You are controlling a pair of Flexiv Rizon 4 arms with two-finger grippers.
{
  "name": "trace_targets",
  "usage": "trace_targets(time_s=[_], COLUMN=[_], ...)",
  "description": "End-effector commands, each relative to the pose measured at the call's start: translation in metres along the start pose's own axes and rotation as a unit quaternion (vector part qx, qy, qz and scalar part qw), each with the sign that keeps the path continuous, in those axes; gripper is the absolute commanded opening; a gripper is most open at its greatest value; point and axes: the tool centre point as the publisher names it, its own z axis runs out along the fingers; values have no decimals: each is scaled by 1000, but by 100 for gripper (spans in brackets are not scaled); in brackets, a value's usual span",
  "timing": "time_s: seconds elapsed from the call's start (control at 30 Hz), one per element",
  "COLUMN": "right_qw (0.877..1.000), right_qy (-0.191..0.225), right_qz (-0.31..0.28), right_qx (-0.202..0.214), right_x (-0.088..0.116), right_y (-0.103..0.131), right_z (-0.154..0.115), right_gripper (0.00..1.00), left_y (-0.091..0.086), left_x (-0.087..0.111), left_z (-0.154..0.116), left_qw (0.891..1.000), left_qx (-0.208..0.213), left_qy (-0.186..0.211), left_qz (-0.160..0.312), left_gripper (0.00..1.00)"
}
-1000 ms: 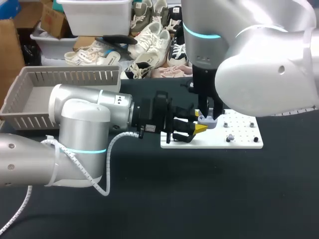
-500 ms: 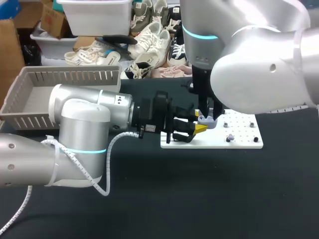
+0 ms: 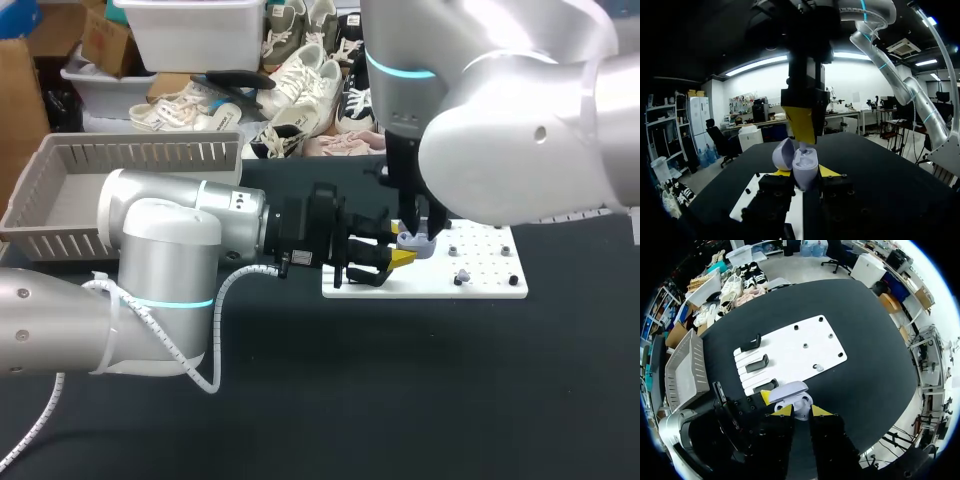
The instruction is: Pick up each earbud case from the left stands, insert the matching earbuds, close the lid, and place the case in the box.
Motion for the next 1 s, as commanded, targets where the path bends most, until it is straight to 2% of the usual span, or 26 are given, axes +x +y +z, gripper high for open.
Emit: trace_targets(time_s=[0.03, 1.0], right_qw=[1000, 1000], right_qy=[2, 22], right_qz=[2, 12], right_qx=[3, 6], right_x=[-3, -1], right_y=[1, -1], right_z=[2, 13], right_gripper=[0, 0], left_y=[0, 0], left_x=[1, 1], left_z=[0, 0], left_qw=[1000, 1000], left_qx=[0, 0], left_qy=[-1, -1], left_qz=[0, 0], left_gripper=[0, 0])
